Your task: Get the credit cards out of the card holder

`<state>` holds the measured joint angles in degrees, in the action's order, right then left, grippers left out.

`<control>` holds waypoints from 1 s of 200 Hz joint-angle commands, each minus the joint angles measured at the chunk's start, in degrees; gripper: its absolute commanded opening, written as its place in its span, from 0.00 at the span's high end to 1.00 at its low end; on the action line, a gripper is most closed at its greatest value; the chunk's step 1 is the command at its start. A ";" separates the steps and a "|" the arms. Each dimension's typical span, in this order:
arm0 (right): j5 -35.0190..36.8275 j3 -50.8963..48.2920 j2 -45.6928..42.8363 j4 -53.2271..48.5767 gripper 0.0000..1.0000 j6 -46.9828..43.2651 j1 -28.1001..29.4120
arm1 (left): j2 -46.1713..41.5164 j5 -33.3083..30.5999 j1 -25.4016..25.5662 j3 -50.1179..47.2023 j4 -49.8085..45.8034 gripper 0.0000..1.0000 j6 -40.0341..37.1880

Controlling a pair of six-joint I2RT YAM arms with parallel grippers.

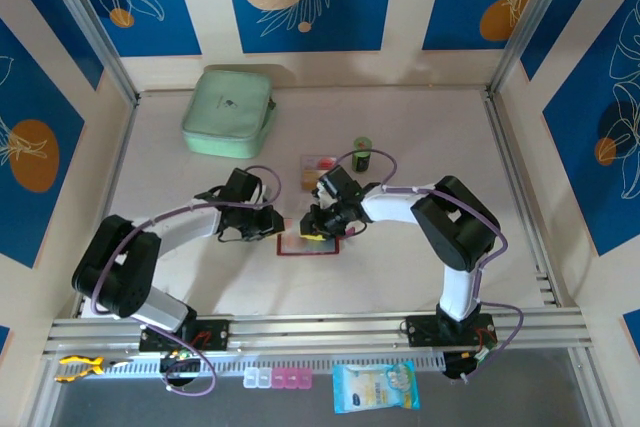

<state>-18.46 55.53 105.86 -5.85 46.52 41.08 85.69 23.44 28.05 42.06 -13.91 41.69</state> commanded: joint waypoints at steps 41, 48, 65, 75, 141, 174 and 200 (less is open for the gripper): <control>-4.04 -4.09 -0.30 3.55 0.75 -0.20 -1.64 | 2.44 4.76 1.68 2.14 5.09 0.72 3.81; -4.17 -4.28 -0.31 3.84 0.75 -0.12 -1.78 | 2.84 4.93 1.74 2.14 5.41 0.70 3.90; -4.90 -4.84 -0.21 5.10 0.75 -0.05 -1.98 | 4.13 5.72 1.93 2.31 6.13 0.67 4.28; -5.34 -5.31 -0.29 6.01 0.75 0.04 -2.06 | 4.80 6.00 2.02 2.32 6.42 0.66 4.45; -6.69 -6.57 -0.48 8.26 0.76 0.56 -2.49 | 7.00 6.08 2.69 2.76 6.44 0.66 4.80; -6.98 -6.97 -0.47 9.12 0.76 0.69 -2.46 | 7.38 6.22 3.03 2.82 6.66 0.68 4.96; -7.18 -7.17 -0.60 9.64 0.76 0.83 -2.50 | 7.28 6.35 3.10 2.85 6.97 0.71 5.07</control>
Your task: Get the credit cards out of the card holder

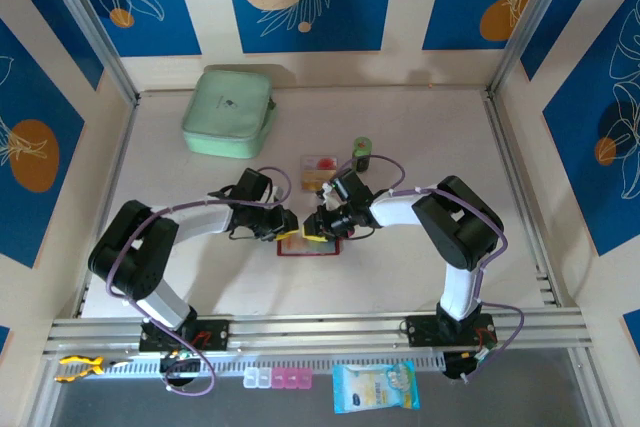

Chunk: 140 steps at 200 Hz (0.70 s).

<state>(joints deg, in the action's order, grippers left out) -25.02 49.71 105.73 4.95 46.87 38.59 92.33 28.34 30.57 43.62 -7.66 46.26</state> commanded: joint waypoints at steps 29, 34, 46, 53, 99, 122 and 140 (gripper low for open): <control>-0.74 -1.36 -0.65 -1.11 0.76 0.34 -0.02 | 0.92 1.84 0.66 1.39 0.80 0.74 0.67; -0.81 -1.30 -0.78 -1.08 0.76 0.40 -0.01 | 0.83 1.81 0.66 1.34 0.82 0.75 0.68; -0.83 -1.22 -1.17 -1.25 0.76 0.36 0.00 | 0.52 1.84 0.68 1.23 0.82 0.75 0.85; -0.84 -1.19 -1.58 -1.50 0.76 0.37 0.00 | 0.32 1.81 0.65 1.30 0.72 0.75 0.77; 1.55 -0.88 -7.14 -5.37 0.74 -1.28 -0.07 | -0.85 2.68 1.04 1.64 0.76 0.74 1.51; 3.55 -0.57 -10.34 -8.94 0.74 -2.60 -0.56 | -1.38 2.95 1.58 2.50 0.02 0.72 1.61; 5.03 -0.72 -12.91 -11.25 0.73 -3.27 -1.47 | -1.29 3.07 2.14 3.46 -0.61 0.68 1.61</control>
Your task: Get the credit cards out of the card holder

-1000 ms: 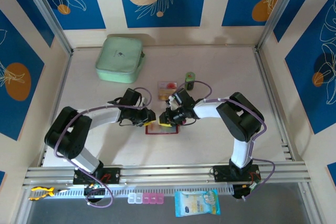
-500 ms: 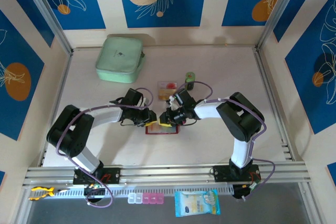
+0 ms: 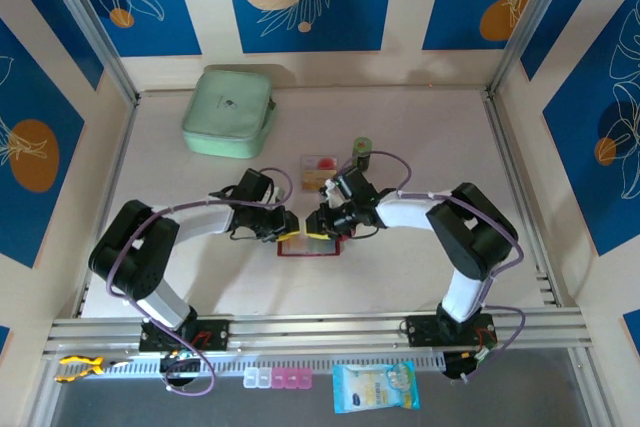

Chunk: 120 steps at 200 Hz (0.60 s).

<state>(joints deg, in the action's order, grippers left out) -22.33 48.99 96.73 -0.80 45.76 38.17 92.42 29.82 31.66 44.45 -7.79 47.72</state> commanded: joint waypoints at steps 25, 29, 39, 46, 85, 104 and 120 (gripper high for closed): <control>3.85 -0.74 -7.38 -7.74 0.73 -2.86 -2.57 | -0.93 1.66 1.94 4.07 -0.95 0.63 0.39; 4.04 -0.83 -7.93 -8.00 0.73 -2.94 -2.87 | -0.85 1.72 2.11 4.33 -1.06 0.63 0.37; 4.13 -1.41 -9.13 -8.47 0.73 -3.21 -3.61 | -0.61 1.65 2.62 4.99 -1.28 0.61 0.34; 4.22 -1.84 -9.98 -8.71 0.72 -3.30 -4.21 | -0.38 1.55 3.02 5.47 -1.48 0.60 0.55; 4.22 -3.92 -13.41 -9.88 0.71 -3.82 -6.75 | 1.62 1.38 5.13 8.25 -1.91 0.51 1.05; 4.20 -4.98 -14.86 -10.27 0.71 -4.01 -7.47 | 2.72 1.04 6.12 9.40 -2.14 0.47 1.05; 4.17 -5.78 -16.03 -10.73 0.70 -4.25 -7.90 | 3.72 0.88 6.72 10.15 -2.08 0.44 1.23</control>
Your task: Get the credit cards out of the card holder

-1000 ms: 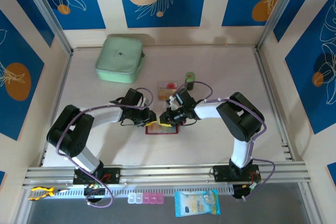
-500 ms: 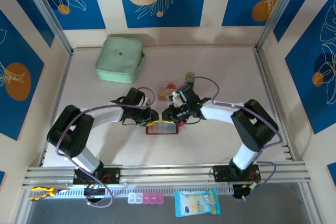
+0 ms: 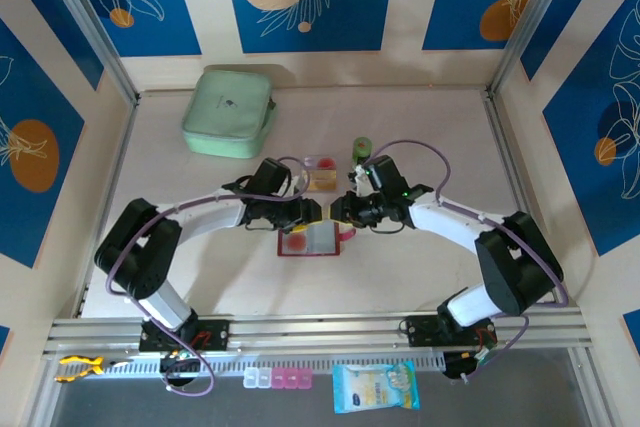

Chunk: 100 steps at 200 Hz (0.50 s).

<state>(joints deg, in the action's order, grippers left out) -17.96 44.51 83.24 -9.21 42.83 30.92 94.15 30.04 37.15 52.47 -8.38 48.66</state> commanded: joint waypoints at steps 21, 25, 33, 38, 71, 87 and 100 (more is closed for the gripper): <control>-0.15 -2.11 -3.95 -3.04 0.70 -1.52 -1.30 | 3.44 0.61 2.04 3.24 -1.45 0.41 0.38; -0.07 -2.29 -4.17 -3.14 0.70 -1.53 -1.50 | 3.71 0.59 2.18 3.45 -1.46 0.41 0.38; -0.01 -2.64 -4.75 -3.26 0.69 -1.60 -1.75 | 4.35 0.55 2.41 3.87 -1.46 0.40 0.37; 0.02 -2.78 -5.08 -3.34 0.69 -1.57 -1.98 | 4.73 0.59 2.56 4.11 -1.46 0.40 0.36; 0.11 -4.23 -7.10 -3.78 0.67 -1.69 -2.92 | 7.39 0.68 3.36 5.92 -1.46 0.38 0.40; -0.02 -4.84 -7.60 -4.05 0.67 -1.73 -3.27 | 8.49 0.74 3.68 6.15 -1.21 0.37 0.46; -0.14 -5.38 -7.74 -4.10 0.67 -1.83 -3.56 | 9.35 0.78 3.90 5.98 -0.77 0.37 0.64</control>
<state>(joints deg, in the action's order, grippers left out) -17.96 40.40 77.01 -11.60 41.98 27.92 101.82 30.04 40.12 57.17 -8.54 49.21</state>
